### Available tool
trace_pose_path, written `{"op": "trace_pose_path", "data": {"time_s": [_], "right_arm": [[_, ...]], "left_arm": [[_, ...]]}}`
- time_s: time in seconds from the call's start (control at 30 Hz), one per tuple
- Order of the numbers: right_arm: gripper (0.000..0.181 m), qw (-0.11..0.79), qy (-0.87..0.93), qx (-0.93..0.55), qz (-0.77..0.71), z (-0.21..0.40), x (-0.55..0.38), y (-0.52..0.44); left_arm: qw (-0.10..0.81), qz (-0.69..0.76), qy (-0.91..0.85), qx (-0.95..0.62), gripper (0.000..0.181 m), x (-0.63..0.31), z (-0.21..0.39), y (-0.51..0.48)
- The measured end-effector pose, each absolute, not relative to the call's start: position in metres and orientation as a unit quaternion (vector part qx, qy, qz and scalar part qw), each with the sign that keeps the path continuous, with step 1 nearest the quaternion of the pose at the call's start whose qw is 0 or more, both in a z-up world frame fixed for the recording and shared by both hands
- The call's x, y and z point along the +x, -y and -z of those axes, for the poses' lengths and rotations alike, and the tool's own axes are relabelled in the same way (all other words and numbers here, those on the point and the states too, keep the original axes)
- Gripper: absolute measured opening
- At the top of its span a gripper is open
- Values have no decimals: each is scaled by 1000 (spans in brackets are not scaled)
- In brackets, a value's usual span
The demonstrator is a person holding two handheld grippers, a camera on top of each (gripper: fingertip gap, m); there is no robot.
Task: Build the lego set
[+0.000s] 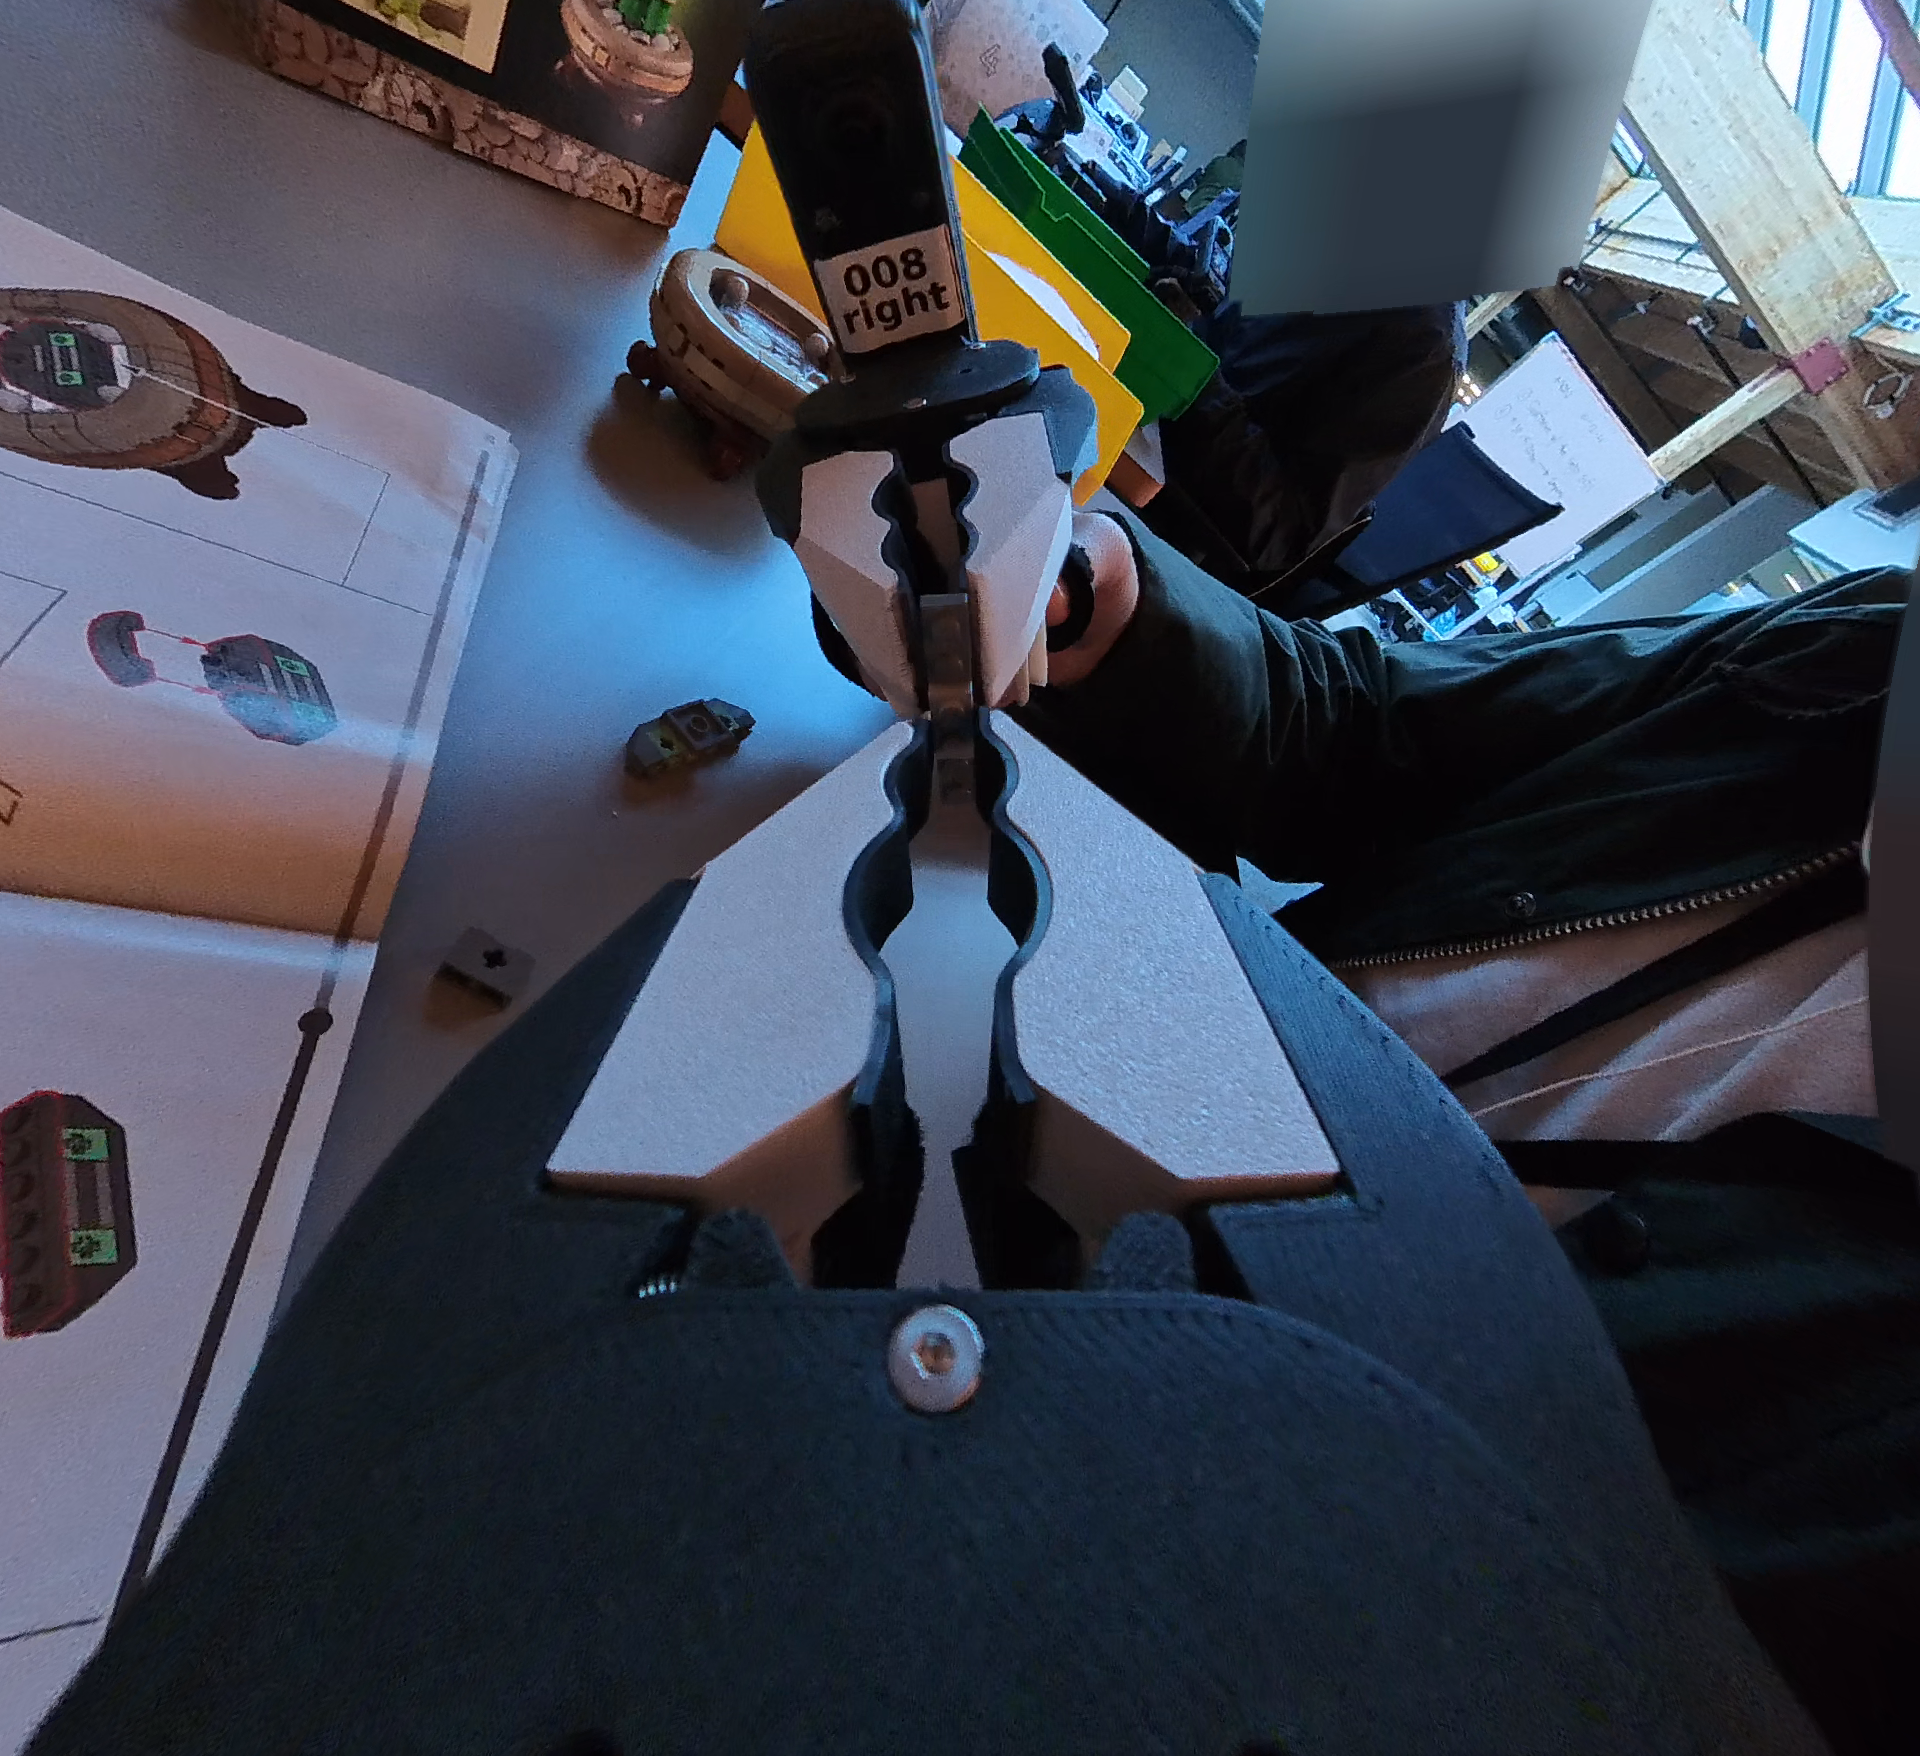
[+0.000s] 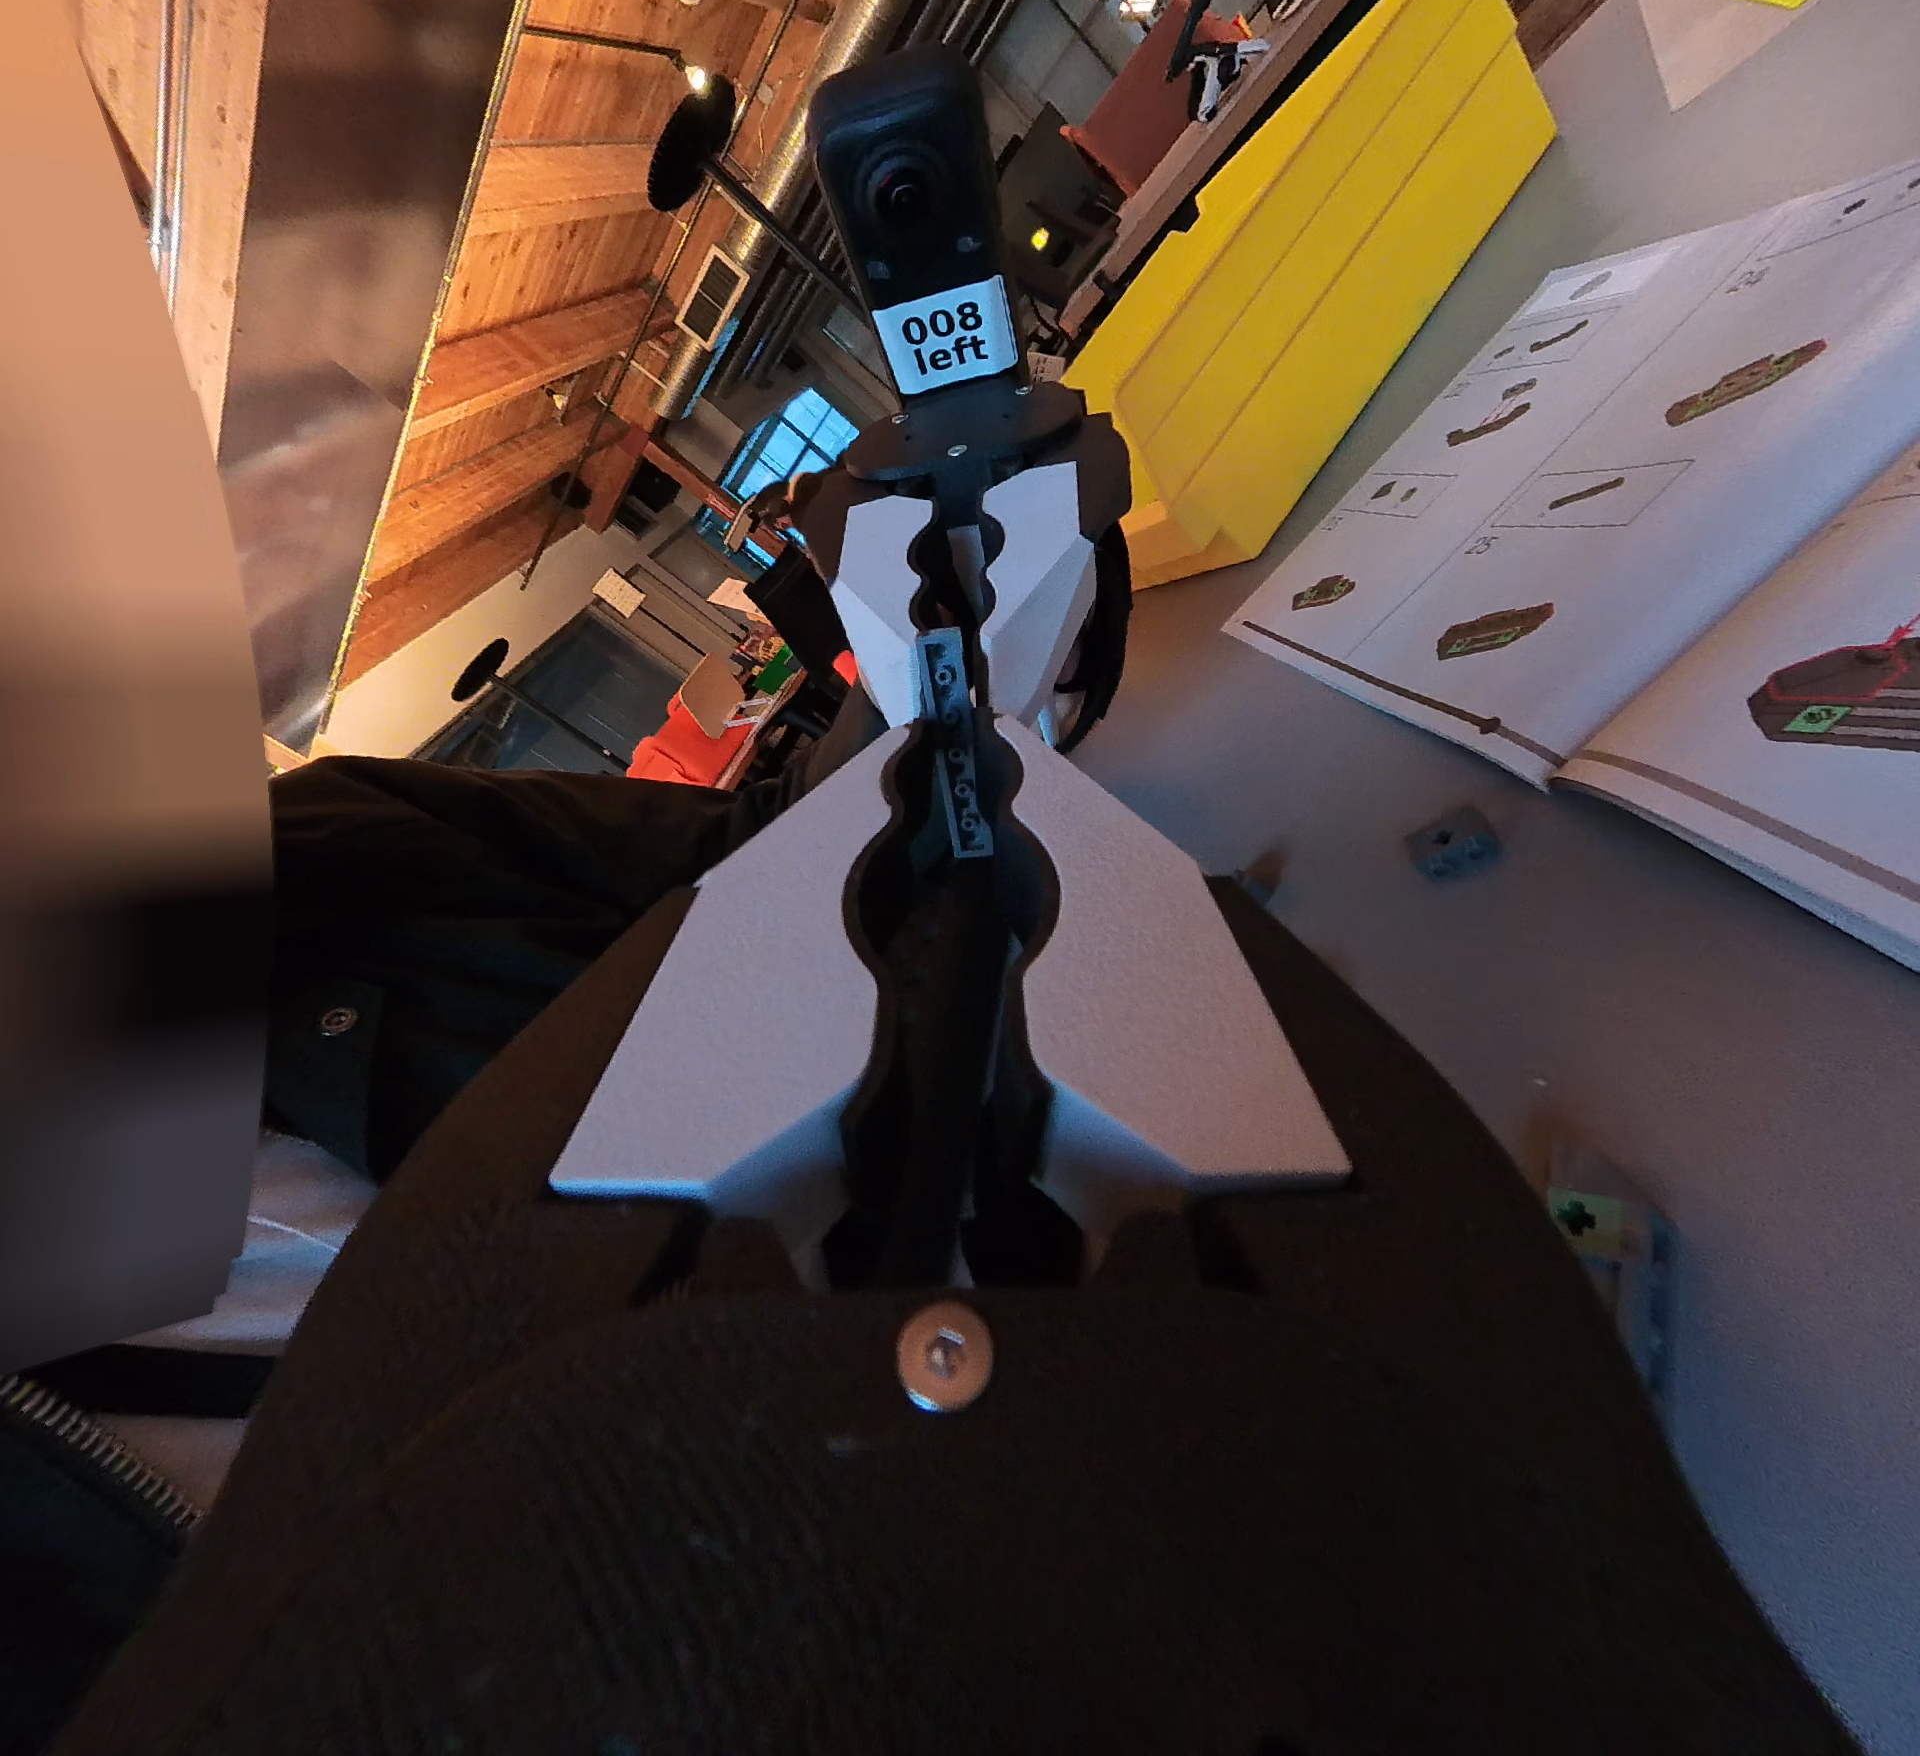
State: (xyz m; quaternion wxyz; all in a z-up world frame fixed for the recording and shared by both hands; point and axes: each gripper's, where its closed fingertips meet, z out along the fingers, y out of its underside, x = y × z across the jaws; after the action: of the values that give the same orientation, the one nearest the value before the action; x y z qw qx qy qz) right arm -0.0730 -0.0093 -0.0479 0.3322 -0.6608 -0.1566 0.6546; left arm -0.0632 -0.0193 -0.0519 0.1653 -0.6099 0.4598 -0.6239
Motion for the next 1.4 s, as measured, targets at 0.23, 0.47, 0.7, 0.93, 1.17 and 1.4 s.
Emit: {"op": "trace_pose_path", "data": {"time_s": [0.23, 0.47, 0.7, 0.93, 1.17, 1.4], "right_arm": [[6, 343, 147, -662, -650, 48, -66, 7], [7, 356, 139, -670, -636, 54, -62, 4], [7, 403, 154, -660, -615, 42, -55, 2], [6, 460, 118, -637, -608, 24, -19, -9], [6, 431, 125, -653, -610, 39, -32, -9], [6, 431, 128, -652, -611, 38, -33, -8]], "left_arm": [[164, 640, -447, -603, 6, -56, 53, 18], [165, 637, -451, -603, 6, -52, 58, 16], [201, 566, -506, -619, 7, -59, 48, 4], [397, -198, -617, -650, 0, -141, -33, -157], [353, -469, -646, -488, 0, -138, -74, -189], [303, -513, -661, -456, 0, -145, -54, -186]]}}
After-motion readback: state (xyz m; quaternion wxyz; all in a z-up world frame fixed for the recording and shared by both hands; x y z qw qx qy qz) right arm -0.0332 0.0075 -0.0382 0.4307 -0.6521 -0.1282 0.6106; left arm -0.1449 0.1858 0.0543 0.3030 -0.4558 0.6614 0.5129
